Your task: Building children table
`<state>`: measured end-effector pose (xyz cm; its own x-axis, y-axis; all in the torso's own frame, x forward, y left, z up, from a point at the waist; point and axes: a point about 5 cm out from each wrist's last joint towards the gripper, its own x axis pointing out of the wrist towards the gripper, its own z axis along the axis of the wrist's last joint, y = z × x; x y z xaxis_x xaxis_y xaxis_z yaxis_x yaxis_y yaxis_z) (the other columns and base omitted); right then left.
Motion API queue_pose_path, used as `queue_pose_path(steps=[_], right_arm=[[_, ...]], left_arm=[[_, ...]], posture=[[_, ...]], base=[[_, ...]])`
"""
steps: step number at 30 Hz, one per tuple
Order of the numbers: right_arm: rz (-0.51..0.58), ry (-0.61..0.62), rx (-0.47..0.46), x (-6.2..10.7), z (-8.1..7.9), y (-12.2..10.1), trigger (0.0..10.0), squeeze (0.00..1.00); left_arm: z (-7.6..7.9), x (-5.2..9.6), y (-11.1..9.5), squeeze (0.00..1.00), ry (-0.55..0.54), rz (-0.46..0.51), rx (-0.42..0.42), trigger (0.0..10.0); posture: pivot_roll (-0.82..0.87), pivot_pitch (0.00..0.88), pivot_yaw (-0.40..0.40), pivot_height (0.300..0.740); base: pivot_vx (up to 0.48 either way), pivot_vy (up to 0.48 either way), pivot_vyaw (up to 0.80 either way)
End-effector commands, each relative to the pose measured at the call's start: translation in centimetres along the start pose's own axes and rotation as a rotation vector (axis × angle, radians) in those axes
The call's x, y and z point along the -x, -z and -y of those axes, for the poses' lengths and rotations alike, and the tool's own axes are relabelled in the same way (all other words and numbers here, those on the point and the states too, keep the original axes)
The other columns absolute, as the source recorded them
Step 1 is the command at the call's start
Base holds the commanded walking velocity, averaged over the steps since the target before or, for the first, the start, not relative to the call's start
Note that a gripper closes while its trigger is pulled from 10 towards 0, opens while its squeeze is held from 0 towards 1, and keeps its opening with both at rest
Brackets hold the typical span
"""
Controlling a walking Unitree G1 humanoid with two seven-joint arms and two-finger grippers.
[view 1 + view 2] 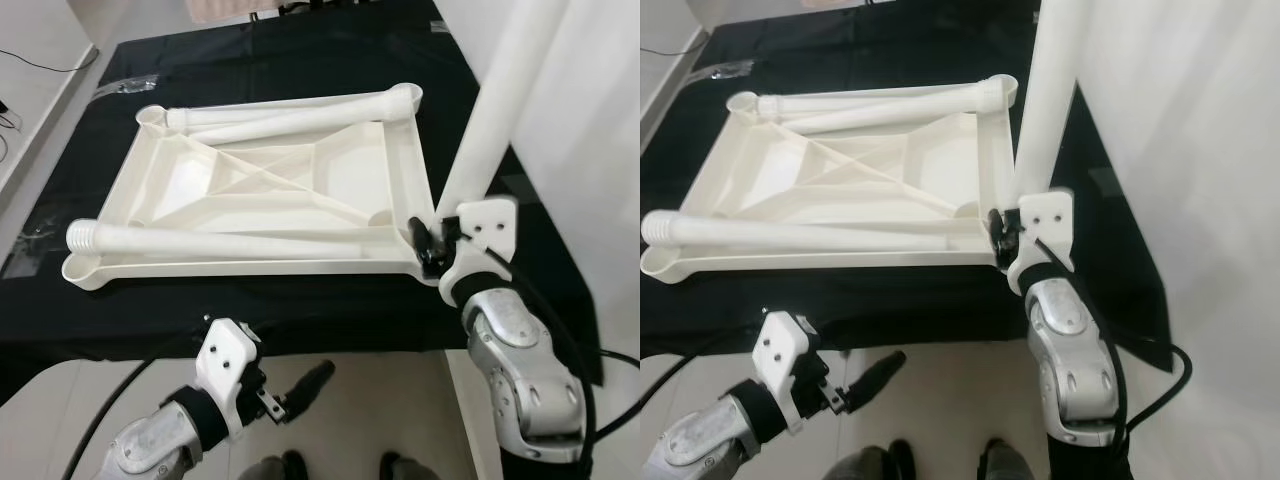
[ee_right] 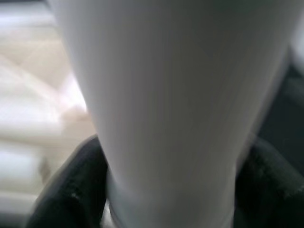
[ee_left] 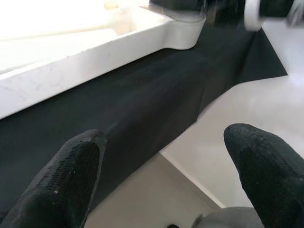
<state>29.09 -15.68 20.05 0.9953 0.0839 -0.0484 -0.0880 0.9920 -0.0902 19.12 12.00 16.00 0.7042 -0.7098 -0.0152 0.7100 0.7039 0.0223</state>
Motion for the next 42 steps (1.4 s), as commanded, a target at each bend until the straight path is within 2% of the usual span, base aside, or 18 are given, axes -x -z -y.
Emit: queue_pose_path(steps=[1, 2, 3, 4, 6, 11, 13, 16, 17, 22, 26, 33, 35, 36, 37, 39, 40, 42], right_arm=[[0.002, -0.052, -0.025, -0.2, -0.3, 0.0, 10.0, 1.0], [0.069, -0.128, -0.026, -0.5, -0.3, -1.4, 10.0, 1.0], [0.069, -0.128, -0.026, -0.5, -0.3, -1.4, 10.0, 1.0], [0.13, -0.22, 0.004, -0.9, -0.1, -2.9, 10.0, 0.0], [0.172, -0.339, 0.056, -1.6, 0.5, -4.6, 10.0, 0.0], [0.185, -0.447, 0.126, -2.1, 1.1, -5.5, 10.0, 0.0], [0.177, -0.543, 0.191, -2.9, 1.8, -6.1, 10.0, 0.0], [0.167, -0.575, 0.213, -3.3, 2.0, -6.2, 10.0, 0.0], [0.113, -0.692, 0.277, -4.0, 2.0, -5.9, 0.0, 0.0], [0.078, -0.765, 0.275, -4.7, 1.9, -5.6, 0.0, 0.0], [0.046, -0.753, 0.192, -6.4, 2.2, -5.1, 0.0, 0.0], [0.005, -0.717, 0.181, -6.6, 2.5, -3.9, 0.0, 0.0], [-0.092, -0.573, 0.12, -5.9, 2.4, -1.6, 0.0, 0.0], [-0.136, -0.442, 0.069, -5.4, 2.2, -0.2, 0.0, 0.0], [-0.136, -0.442, 0.069, -5.4, 2.2, -0.2, 0.0, 0.0], [-0.242, -0.105, -0.093, -2.8, 1.4, 3.5, 0.0, 0.0], [-0.259, -0.058, -0.11, -1.4, 0.6, 4.7, 0.0, 0.0], [-0.257, -0.045, -0.122, -0.8, -0.1, 5.3, 0.0, 0.0]], left_arm=[[-0.3, 0.3, 0.6, 0.0, -0.015, -0.03, -0.004, 10.0], [-0.3, 0.3, 0.6, 0.0, -0.015, -0.029, -0.007, 10.0], [-0.3, 0.3, 0.6, 0.0, -0.015, -0.029, -0.007, 10.0], [-0.4, 0.2, 0.7, 0.0, -0.016, -0.028, -0.009, 10.0], [-0.4, 0.1, 0.8, 0.0, -0.016, -0.025, -0.012, 10.0], [-0.4, -0.1, 0.9, 0.0, -0.018, -0.021, -0.014, 10.0], [-0.3, -0.2, 1.0, 0.0, -0.022, -0.019, -0.016, 10.0], [-0.3, -0.3, 1.1, 0.0, -0.023, -0.018, -0.017, 10.0], [-0.3, -0.5, 1.2, 0.0, -0.025, -0.013, -0.016, 10.0], [-0.4, -0.6, 1.3, 0.0, -0.028, -0.004, -0.015, 10.0], [-0.6, -0.8, 1.2, 0.0, -0.043, 0.02, -0.022, 10.0], [-0.5, -0.7, 0.9, 0.0, -0.035, 0.052, -0.038, 10.0], [-0.4, -0.7, 0.9, 0.0, -0.01, 0.064, -0.067, 10.0], [-0.4, -0.7, 0.8, 0.0, -0.004, 0.068, -0.078, 10.0], [-0.4, -0.7, 0.8, 0.0, -0.004, 0.068, -0.078, 10.0], [-0.5, -0.7, 0.8, 0.0, -0.008, 0.073, -0.082, 10.0], [-0.6, -0.7, 0.8, 0.0, -0.013, 0.077, -0.079, 10.0], [-0.8, -0.8, 0.9, 0.0, -0.015, 0.077, -0.072, 10.0]], posture=[[0.01, 0.251, 0.098, 0.74], [0.01, 0.249, 0.097, 0.74], [0.01, 0.249, 0.097, 0.74], [0.01, 0.241, 0.092, 0.74], [0.01, 0.238, 0.088, 0.74], [0.01, 0.229, 0.076, 0.74], [0.01, 0.216, 0.064, 0.74], [0.01, 0.215, 0.063, 0.74], [0.01, 0.2, 0.051, 0.74], [0.01, 0.19, 0.044, 0.74], [0.02, 0.175, 0.037, 0.74], [0.02, 0.169, 0.034, 0.74], [0.02, 0.165, 0.021, 0.74], [0.02, 0.165, 0.019, 0.74], [0.02, 0.165, 0.019, 0.74], [0.02, 0.166, 0.014, 0.74], [0.02, 0.164, 0.027, 0.74], [0.01, 0.158, 0.039, 0.74]], base=[[0.0, 0.0, 0.0], [0.0, 0.0, 0.0], [0.0, 0.0, 0.0], [0.0, 0.0, 0.0], [0.0, 0.0, 0.0], [0.0, 0.0, 0.0], [0.0, 0.0, 0.0], [0.0, 0.0, 0.0], [0.0, 0.0, 0.0], [0.0, 0.0, 0.0], [0.0, 0.0, 0.0], [0.0, 0.0, 0.0], [0.0, 0.0, 0.0], [0.0, 0.0, 0.0], [0.0, 0.0, 0.0], [0.0, 0.0, 0.0], [0.0, 0.0, 0.0], [0.0, 0.0, 0.0]])
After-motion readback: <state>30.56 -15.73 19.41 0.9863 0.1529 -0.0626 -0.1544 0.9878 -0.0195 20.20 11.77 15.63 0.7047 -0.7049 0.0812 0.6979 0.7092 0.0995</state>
